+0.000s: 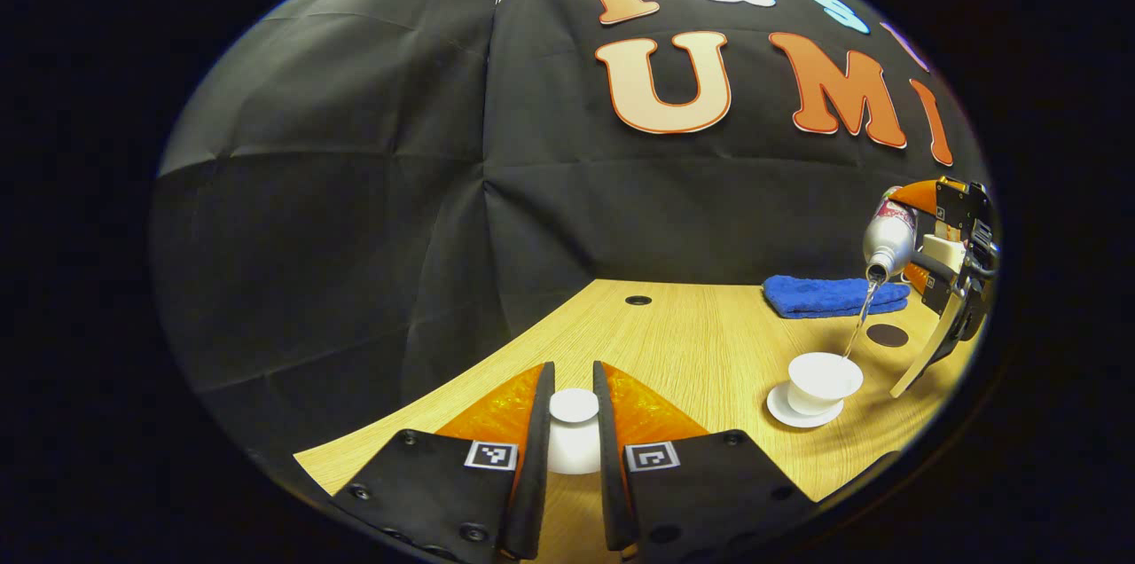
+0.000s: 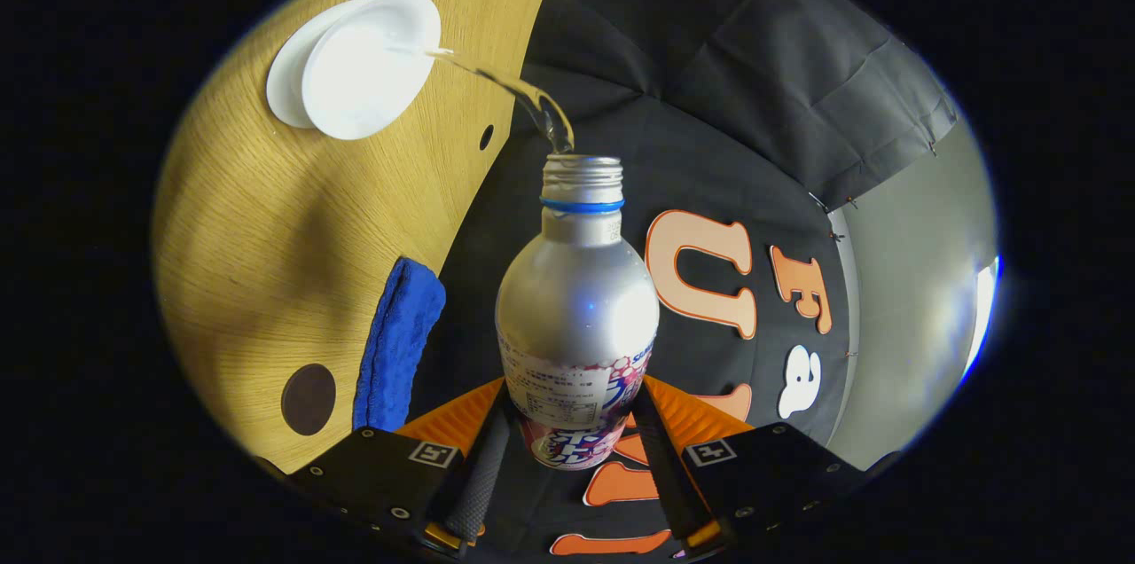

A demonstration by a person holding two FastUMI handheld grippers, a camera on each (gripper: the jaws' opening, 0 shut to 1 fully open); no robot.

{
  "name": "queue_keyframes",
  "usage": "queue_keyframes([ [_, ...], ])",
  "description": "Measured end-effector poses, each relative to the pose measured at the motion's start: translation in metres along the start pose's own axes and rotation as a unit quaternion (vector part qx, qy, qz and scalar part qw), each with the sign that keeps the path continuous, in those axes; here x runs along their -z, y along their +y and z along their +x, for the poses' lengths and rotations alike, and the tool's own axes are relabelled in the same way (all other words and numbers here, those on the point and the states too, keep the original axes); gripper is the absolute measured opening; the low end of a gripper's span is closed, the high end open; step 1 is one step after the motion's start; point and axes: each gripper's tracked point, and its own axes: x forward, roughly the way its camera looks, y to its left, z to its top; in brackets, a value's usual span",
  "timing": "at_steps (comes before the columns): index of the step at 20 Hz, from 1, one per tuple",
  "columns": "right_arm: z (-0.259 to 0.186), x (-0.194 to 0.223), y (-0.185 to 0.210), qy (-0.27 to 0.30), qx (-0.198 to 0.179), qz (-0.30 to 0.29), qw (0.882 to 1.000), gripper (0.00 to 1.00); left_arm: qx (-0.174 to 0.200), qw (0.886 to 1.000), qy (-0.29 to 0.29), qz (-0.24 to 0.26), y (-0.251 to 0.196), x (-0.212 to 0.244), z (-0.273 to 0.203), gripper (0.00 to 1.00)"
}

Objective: Open the teacup lid with one hand, grasp the water bottle and pour water into the teacup with the other hand; after pouring, place the water bottle on the coaster and then close the teacup lid.

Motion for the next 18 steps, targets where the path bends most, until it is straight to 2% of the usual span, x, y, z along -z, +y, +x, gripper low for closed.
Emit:
queue_keyframes([
  [5, 0.006, 0.001, -0.012, -0.006, 0.011, -0.014, 1.000, 0.78, -0.001, 1.000, -0.001, -0.001, 0.000, -0.002, -0.001, 0.30],
  [6, 0.006, 0.002, -0.016, -0.008, 0.014, -0.018, 1.000, 0.78, -0.002, 1.000, -0.002, -0.001, 0.000, -0.003, -0.001, 0.34],
  [7, 0.008, 0.003, -0.022, -0.009, 0.019, -0.024, 1.000, 0.77, -0.002, 1.000, -0.002, 0.000, 0.000, -0.002, -0.001, 0.30],
  [13, 0.016, 0.006, -0.042, -0.017, 0.041, -0.045, 0.998, 0.77, 0.000, 1.000, -0.005, -0.002, 0.000, -0.002, 0.000, 0.31],
  [18, 0.014, -0.005, -0.035, -0.035, 0.038, -0.058, 0.997, 0.77, 0.001, 1.000, -0.005, -0.003, -0.002, -0.007, 0.000, 0.31],
])
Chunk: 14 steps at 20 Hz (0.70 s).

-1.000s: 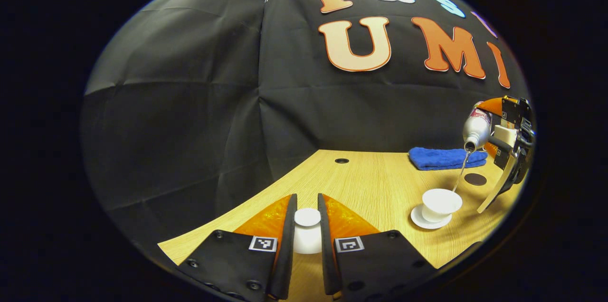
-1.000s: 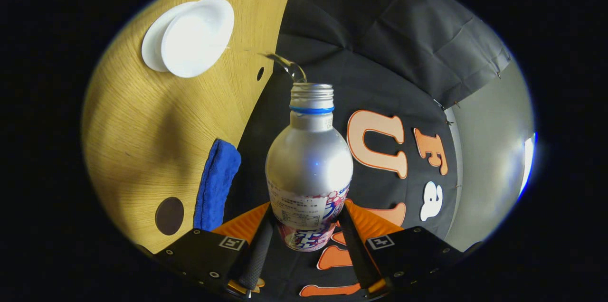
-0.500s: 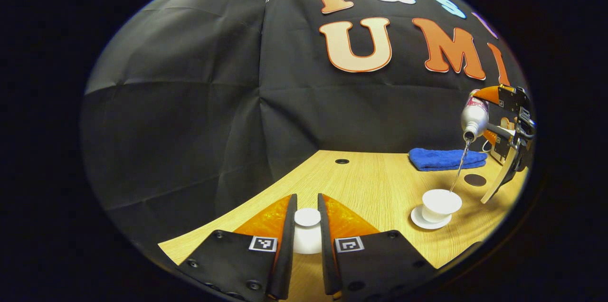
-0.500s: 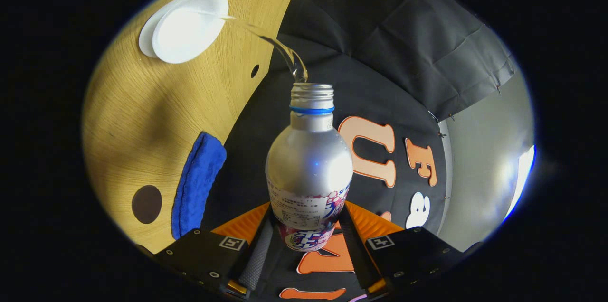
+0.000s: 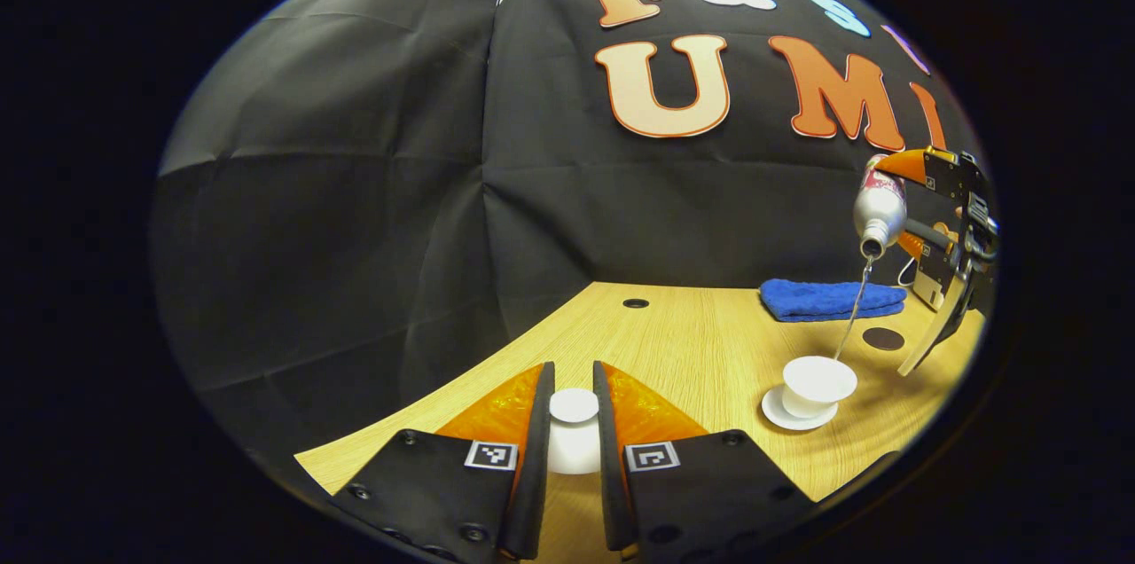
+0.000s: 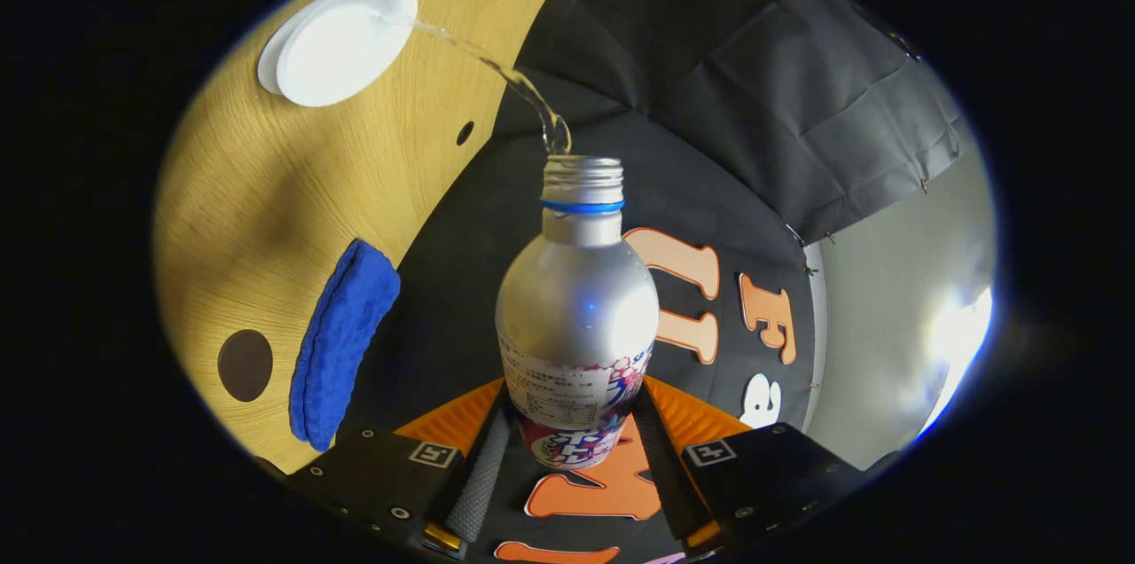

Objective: Open the teacup lid with one hand, grasp the water bottle and pour water into the teacup with the other hand; after pouring, place the water bottle on the coaster and then close the teacup lid.

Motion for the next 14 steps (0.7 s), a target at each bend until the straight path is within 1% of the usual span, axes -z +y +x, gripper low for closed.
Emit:
queue_keyframes([
  [4, -0.002, -0.005, 0.004, -0.016, -0.001, -0.020, 1.000, 0.77, -0.004, 1.000, -0.002, 0.003, 0.003, 0.003, -0.002, 0.31],
  [14, -0.007, -0.032, 0.020, -0.048, -0.005, -0.039, 0.998, 0.78, 0.001, 1.000, -0.026, 0.000, 0.001, -0.011, -0.013, 0.30],
])
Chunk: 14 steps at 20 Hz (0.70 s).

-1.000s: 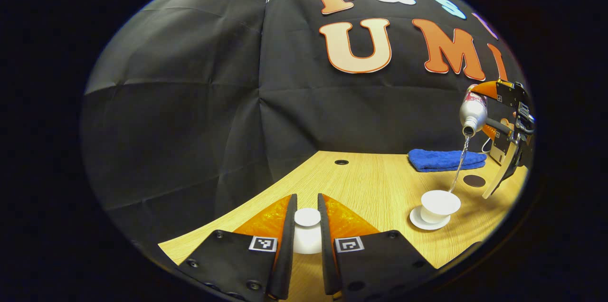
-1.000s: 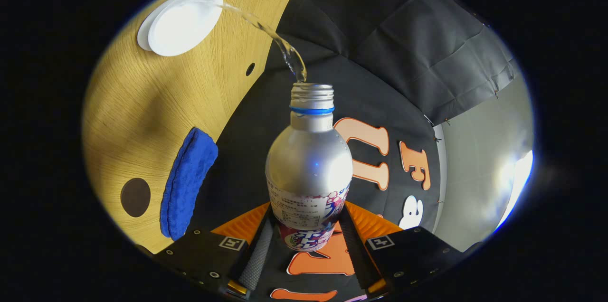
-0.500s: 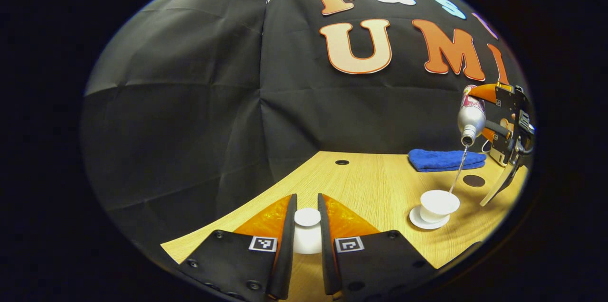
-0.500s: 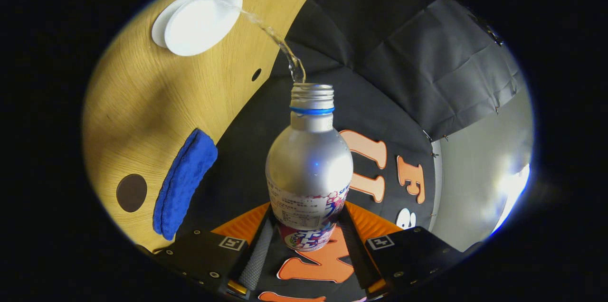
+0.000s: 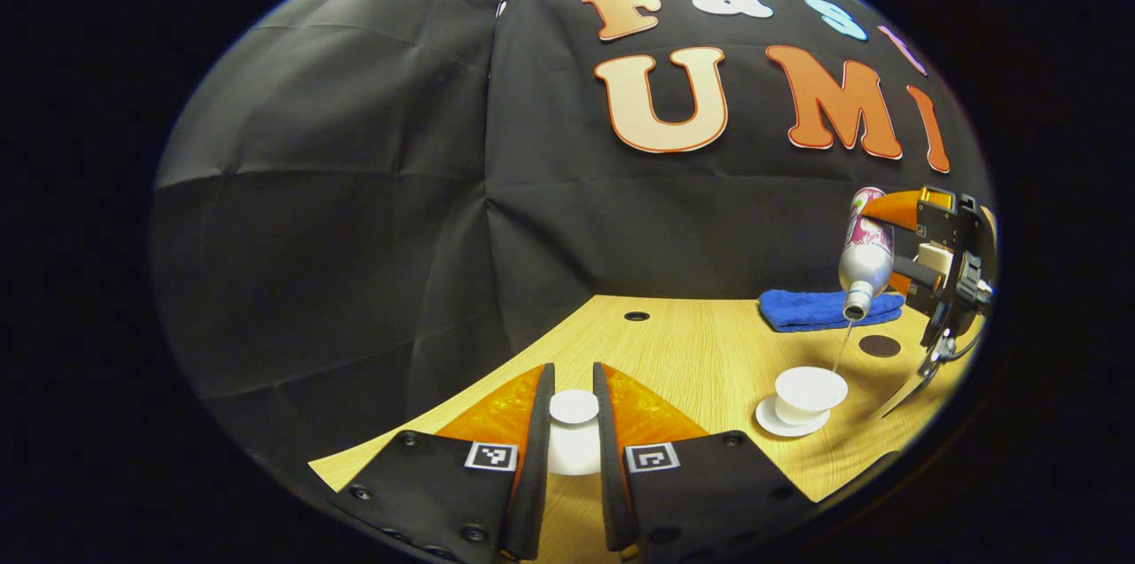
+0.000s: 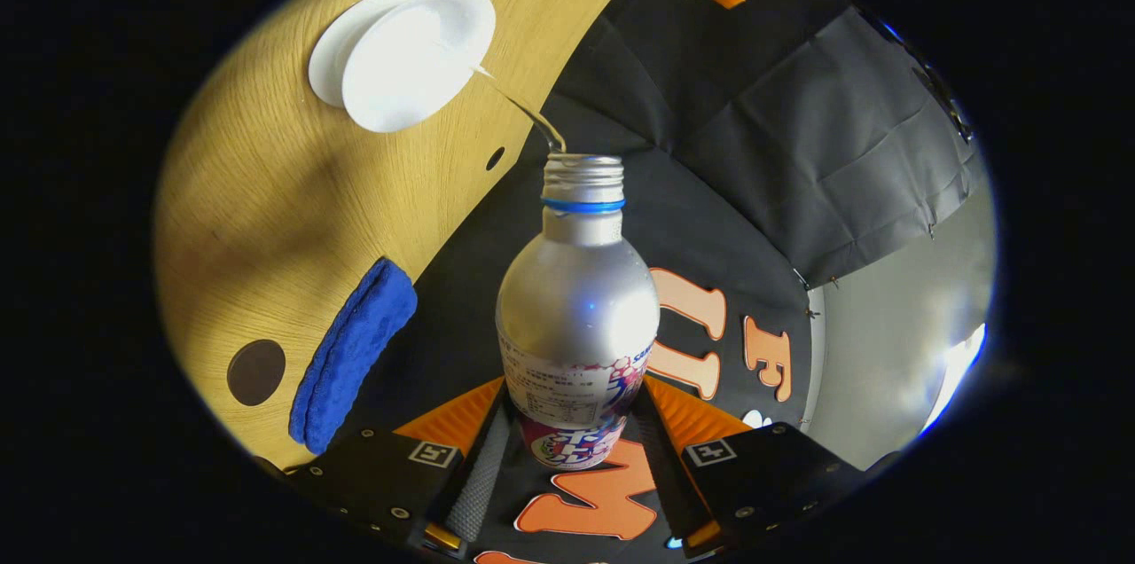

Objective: Open the teacup lid with one hand, grasp the water bottle and pour water into the teacup with the other hand; after pouring, place the water bottle on the coaster and then close the teacup lid.

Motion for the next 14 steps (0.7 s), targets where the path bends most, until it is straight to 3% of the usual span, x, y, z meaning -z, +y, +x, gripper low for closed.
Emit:
queue_keyframes([
  [4, -0.004, -0.009, 0.004, -0.018, -0.005, -0.008, 1.000, 0.75, 0.006, 1.000, -0.002, -0.003, -0.008, -0.011, -0.001, 0.30],
  [7, -0.004, -0.016, 0.011, -0.026, -0.011, -0.010, 1.000, 0.78, 0.007, 1.000, -0.002, -0.005, -0.014, -0.016, 0.002, 0.31],
  [14, -0.004, -0.026, 0.031, -0.029, -0.031, 0.027, 0.999, 0.78, 0.025, 1.000, 0.001, -0.008, -0.026, -0.010, -0.002, 0.28],
])
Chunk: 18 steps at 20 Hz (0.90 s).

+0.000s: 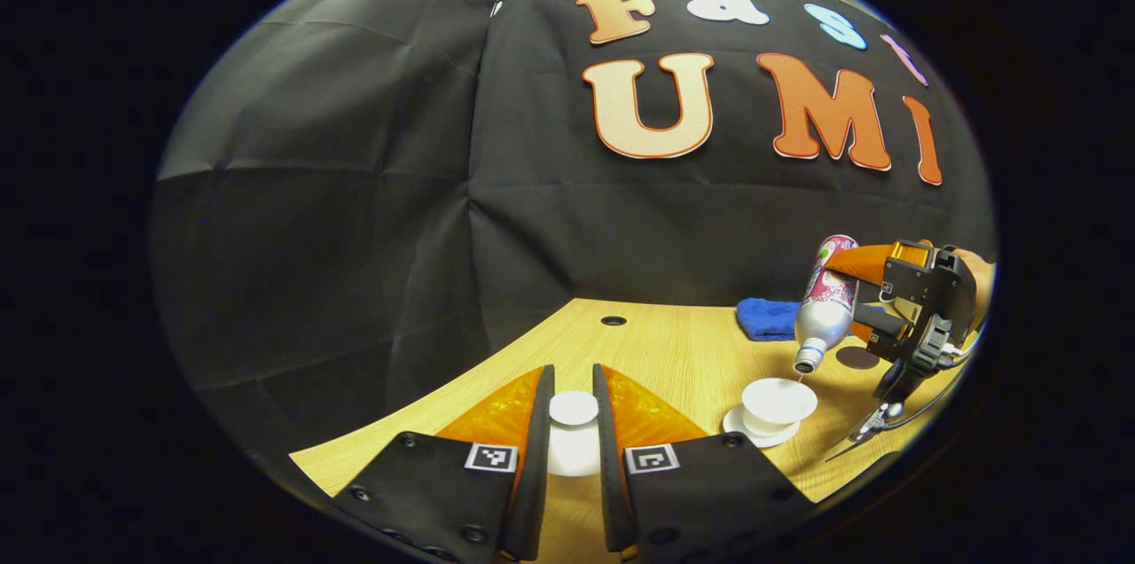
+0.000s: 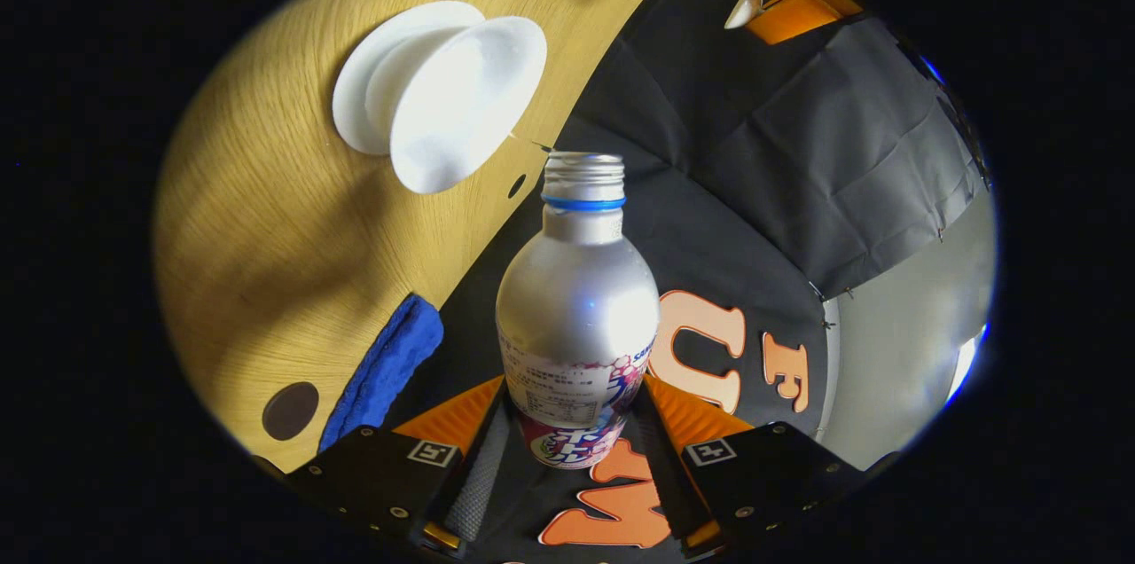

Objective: Open the teacup lid with one hand, grasp the water bottle and pour water into the teacup with the other hand; after pouring, place the water bottle on the coaster and then close the teacup lid.

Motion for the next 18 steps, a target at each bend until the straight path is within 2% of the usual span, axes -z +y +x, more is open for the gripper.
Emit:
queue_keyframes([
  [2, -0.003, -0.002, 0.010, -0.001, -0.015, 0.022, 1.000, 0.78, 0.006, 1.000, -0.004, -0.001, -0.007, -0.005, -0.001, 0.30],
  [4, -0.006, -0.001, 0.018, 0.000, -0.033, 0.050, 0.998, 0.78, 0.008, 1.000, -0.005, 0.002, -0.011, -0.006, 0.000, 0.27],
  [7, -0.008, 0.004, 0.032, 0.007, -0.063, 0.116, 0.991, 0.78, 0.018, 1.000, -0.009, 0.004, -0.024, -0.008, 0.002, 0.30],
  [8, -0.009, 0.007, 0.034, 0.013, -0.070, 0.142, 0.987, 0.79, 0.021, 1.000, -0.010, 0.006, -0.029, -0.008, 0.003, 0.27],
  [12, -0.008, 0.020, 0.033, 0.034, -0.079, 0.239, 0.967, 0.79, 0.043, 0.999, -0.014, 0.006, -0.052, -0.015, 0.006, 0.30],
  [17, -0.016, 0.044, 0.036, 0.058, -0.085, 0.345, 0.933, 0.79, 0.066, 0.997, -0.026, 0.013, -0.083, -0.027, 0.007, 0.30],
  [18, -0.015, 0.055, 0.036, 0.070, -0.081, 0.371, 0.922, 0.79, 0.073, 0.997, -0.028, 0.016, -0.093, -0.027, 0.008, 0.30],
])
